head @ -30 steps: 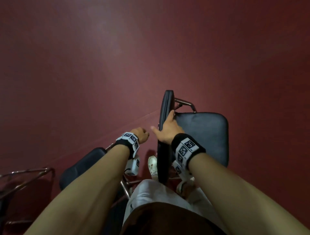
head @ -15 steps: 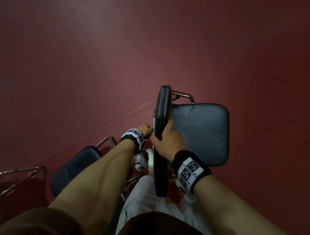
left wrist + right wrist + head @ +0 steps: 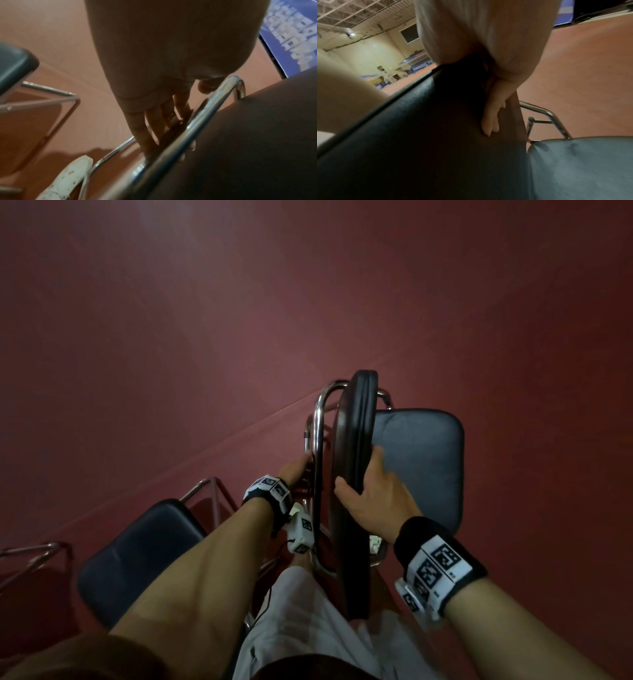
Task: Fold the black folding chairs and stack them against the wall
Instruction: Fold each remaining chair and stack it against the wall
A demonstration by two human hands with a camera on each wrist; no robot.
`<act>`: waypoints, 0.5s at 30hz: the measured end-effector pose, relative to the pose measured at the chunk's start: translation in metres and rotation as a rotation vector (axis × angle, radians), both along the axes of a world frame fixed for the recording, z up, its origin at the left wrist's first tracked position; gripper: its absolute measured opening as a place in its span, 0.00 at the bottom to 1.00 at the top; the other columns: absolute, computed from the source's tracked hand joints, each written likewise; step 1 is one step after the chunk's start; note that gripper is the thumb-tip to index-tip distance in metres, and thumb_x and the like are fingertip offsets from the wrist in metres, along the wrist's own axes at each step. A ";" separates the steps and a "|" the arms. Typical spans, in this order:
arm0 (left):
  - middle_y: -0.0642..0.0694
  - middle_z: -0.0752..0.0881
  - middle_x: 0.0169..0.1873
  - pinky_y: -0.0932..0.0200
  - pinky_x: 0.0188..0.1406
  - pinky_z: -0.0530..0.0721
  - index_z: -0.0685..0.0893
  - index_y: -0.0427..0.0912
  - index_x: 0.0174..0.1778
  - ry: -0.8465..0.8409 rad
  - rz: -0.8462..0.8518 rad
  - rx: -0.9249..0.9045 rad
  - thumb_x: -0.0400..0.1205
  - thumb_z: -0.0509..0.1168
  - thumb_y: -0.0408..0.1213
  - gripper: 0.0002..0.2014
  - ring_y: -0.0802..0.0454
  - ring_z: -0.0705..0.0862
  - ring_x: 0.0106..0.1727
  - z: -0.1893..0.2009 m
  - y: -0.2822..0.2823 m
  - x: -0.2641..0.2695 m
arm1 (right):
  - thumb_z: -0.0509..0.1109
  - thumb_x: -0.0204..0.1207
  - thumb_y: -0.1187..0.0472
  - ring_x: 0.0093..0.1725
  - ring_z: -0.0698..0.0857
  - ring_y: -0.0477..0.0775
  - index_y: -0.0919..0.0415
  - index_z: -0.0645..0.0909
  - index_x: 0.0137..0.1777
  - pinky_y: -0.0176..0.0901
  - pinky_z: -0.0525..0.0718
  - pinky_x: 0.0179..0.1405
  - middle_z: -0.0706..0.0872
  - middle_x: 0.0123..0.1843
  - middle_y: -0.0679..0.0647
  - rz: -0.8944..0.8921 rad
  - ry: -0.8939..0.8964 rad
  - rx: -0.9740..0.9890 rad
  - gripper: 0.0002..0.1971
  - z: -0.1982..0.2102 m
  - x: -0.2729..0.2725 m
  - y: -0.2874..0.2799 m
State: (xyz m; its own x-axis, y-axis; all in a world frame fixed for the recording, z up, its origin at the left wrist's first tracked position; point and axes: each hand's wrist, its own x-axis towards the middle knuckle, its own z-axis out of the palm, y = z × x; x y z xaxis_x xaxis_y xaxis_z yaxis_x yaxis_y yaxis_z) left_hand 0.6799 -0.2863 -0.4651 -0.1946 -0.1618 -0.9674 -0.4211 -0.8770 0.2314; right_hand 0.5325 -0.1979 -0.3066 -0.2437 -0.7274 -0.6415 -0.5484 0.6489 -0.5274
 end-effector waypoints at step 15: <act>0.36 0.88 0.47 0.45 0.53 0.86 0.86 0.33 0.58 -0.010 0.095 -0.002 0.81 0.48 0.72 0.42 0.40 0.86 0.46 -0.029 0.035 -0.026 | 0.69 0.79 0.43 0.47 0.90 0.58 0.50 0.62 0.69 0.56 0.89 0.51 0.88 0.50 0.52 -0.028 -0.043 -0.015 0.25 0.011 -0.025 0.019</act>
